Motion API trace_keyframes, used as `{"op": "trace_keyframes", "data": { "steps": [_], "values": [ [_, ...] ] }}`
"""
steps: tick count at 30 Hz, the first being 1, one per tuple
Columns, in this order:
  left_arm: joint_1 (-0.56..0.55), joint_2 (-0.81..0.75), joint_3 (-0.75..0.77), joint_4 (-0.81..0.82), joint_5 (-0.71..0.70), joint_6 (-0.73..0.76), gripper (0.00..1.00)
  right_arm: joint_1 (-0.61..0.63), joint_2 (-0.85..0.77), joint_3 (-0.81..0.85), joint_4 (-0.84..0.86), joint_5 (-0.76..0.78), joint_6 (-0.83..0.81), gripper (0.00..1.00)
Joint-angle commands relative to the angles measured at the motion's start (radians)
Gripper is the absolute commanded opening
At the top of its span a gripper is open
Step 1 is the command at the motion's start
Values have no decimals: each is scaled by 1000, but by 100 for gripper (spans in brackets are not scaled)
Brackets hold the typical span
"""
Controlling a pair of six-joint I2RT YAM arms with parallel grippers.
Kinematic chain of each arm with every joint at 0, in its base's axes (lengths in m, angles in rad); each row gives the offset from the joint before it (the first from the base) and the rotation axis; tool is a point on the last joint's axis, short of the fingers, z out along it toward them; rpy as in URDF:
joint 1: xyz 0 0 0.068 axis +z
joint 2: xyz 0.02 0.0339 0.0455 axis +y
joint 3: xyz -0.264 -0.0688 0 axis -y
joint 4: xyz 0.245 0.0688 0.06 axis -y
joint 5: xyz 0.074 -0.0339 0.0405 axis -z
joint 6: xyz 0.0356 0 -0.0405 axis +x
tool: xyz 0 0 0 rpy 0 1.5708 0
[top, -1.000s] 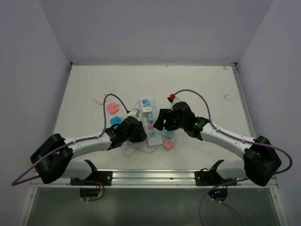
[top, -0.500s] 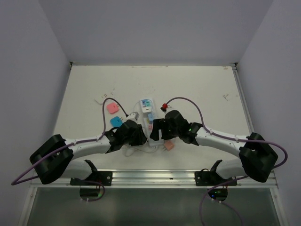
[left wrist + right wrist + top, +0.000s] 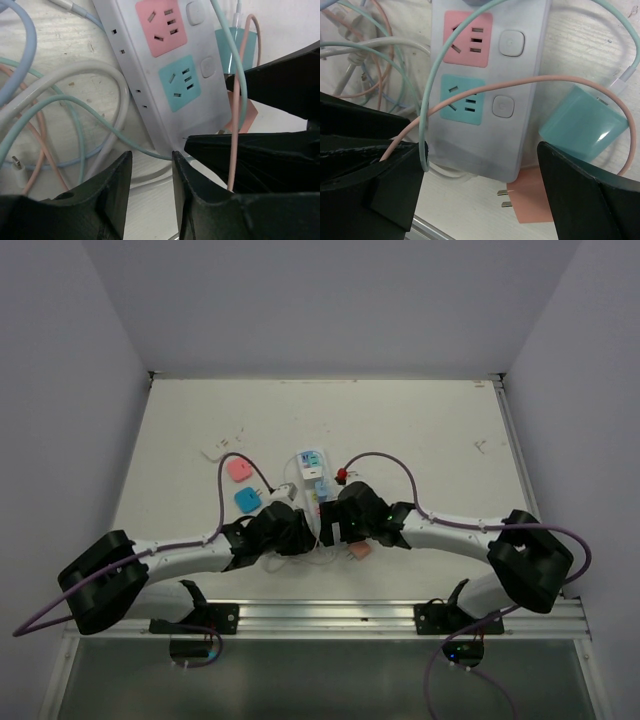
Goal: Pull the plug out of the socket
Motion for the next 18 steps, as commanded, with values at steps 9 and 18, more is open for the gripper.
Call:
{"op": "trace_keyframes", "data": {
  "steps": [9,18],
  "values": [
    [-4,-71,-69,16,-77,-85,50,72,81,148,-86,146,-38,97],
    [-6,-93,-86,2,-89,-90,51,89,173,197,-126,181,-10,98]
  ]
}}
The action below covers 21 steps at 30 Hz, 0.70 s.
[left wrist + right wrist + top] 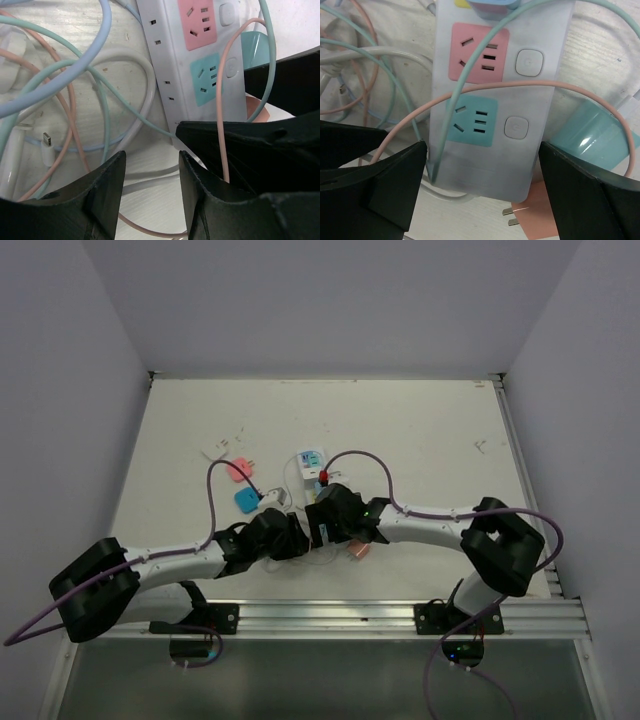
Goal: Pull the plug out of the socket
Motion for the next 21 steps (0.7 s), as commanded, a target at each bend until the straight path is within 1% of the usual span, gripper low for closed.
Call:
{"op": "trace_keyframes", "data": {
  "steps": [1,5,6,7,8,11,12,14,15,17,18,21],
  "values": [
    [-4,-13,-11,5,-27,-10,51,10,27,47,-28,58,17,97],
    [-4,-24,-13,-7,-39,-16,51,18,64,55,-54,97,34,96],
    [-4,-27,-13,-12,-45,-17,51,18,69,55,-62,103,37,92],
    [-4,-36,-13,-24,-56,-22,51,18,72,52,-62,106,40,86],
    [-4,-42,-13,-30,-62,-22,52,19,75,38,-45,103,41,71],
    [-4,-71,-13,-33,-80,-25,52,18,63,12,-4,77,45,51],
    [-4,-82,-10,-68,-88,-23,54,18,48,-9,24,53,45,37],
    [-3,-108,-2,-85,-106,-19,57,18,28,-31,58,32,48,26],
    [-3,-117,2,-93,-115,-17,60,16,17,-43,73,25,48,17],
    [-3,-139,13,-124,-138,-10,64,15,-18,-82,118,22,66,8],
    [-3,-145,27,-135,-146,-7,67,7,-32,-95,134,17,72,1],
    [-1,-160,59,-187,-186,3,71,-10,-92,-187,251,-7,94,0]
  ]
}}
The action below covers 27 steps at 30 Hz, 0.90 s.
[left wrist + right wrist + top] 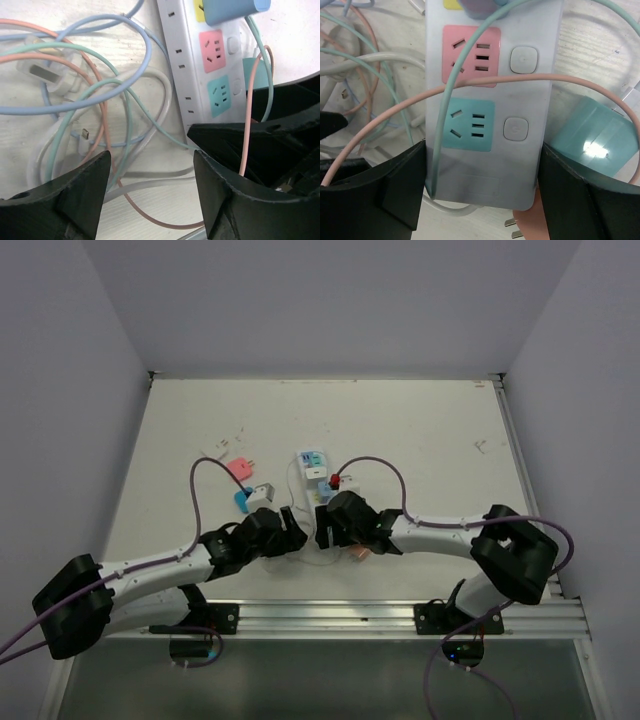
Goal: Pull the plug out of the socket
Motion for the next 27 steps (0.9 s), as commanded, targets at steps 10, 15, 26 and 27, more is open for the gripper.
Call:
{"op": "trace_keyframes", "data": {
  "steps": [10,15,26,27],
  "values": [
    [31,-24,153,-81,-120,51,77,-93,-80,-241,446,-235,92,0],
    [69,50,231,-79,-130,49,71,-142,-30,-290,569,-338,156,0],
    [140,248,377,-6,-93,81,58,-143,17,-301,601,-347,166,0],
    [141,262,381,-12,-91,75,58,-143,18,-304,604,-349,167,0]
  ]
}}
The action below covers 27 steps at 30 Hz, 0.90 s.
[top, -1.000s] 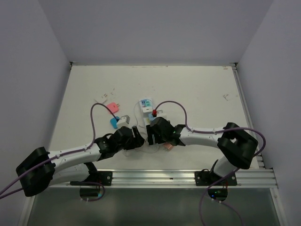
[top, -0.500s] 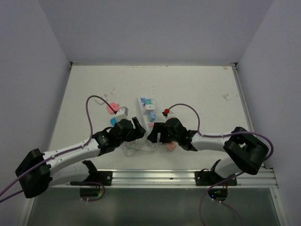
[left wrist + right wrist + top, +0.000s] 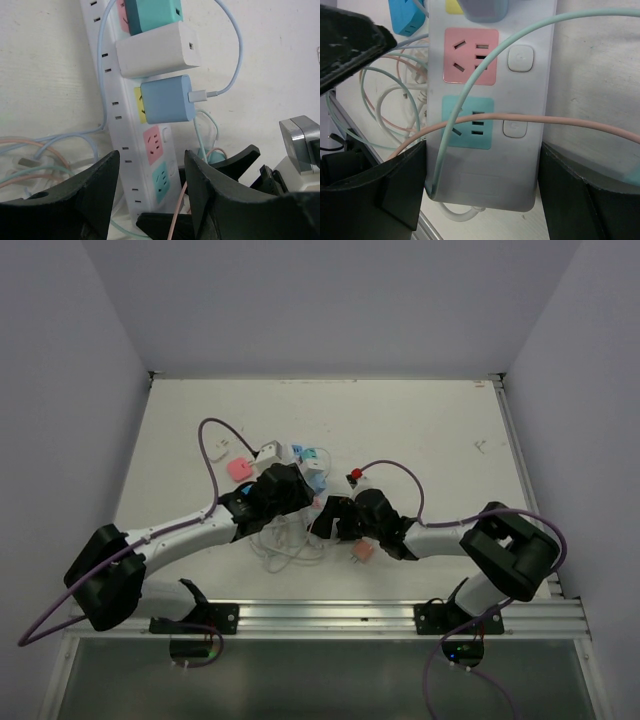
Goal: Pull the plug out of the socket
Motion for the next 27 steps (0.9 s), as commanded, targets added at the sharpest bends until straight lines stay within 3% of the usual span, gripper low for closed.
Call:
{"op": "trace_keyframes", "data": {
  "steps": [1,10,17,27],
  "values": [
    [10,59,50,16,-6,3,58,4,32,-33,-16,-21,13,0],
    [24,128,27,11,6,-42,61,-3,50,-34,-3,-30,16,0],
    [28,179,14,108,93,-57,56,-3,52,-34,-3,-33,17,0],
    [28,206,-12,118,98,-81,53,-4,55,-44,9,-47,22,0]
  ]
}}
